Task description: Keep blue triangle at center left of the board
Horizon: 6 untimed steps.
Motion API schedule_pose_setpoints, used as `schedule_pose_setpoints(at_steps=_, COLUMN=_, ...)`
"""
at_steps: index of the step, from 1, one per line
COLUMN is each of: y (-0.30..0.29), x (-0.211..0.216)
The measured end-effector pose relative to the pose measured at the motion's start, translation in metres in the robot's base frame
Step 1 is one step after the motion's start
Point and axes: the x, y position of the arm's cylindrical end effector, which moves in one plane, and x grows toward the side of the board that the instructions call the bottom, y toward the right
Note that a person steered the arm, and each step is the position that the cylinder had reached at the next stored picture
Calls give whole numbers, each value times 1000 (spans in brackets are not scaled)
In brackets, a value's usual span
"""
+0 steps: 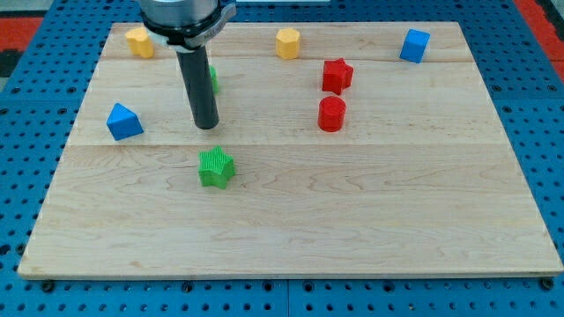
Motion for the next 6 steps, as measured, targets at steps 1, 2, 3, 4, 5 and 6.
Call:
schedule_pose_setpoints(at_steps=1, y=-38, x=2)
schedule_pose_setpoints(at_steps=2, y=-73, x=2)
schedule_pose_setpoints(at_steps=3, y=-92, x=2)
schedule_pose_setpoints(at_steps=4, y=-97, x=2)
schedule_pose_setpoints(at_steps=5, y=-95, x=2)
schedule_pose_setpoints(at_steps=6, y=-31, x=5)
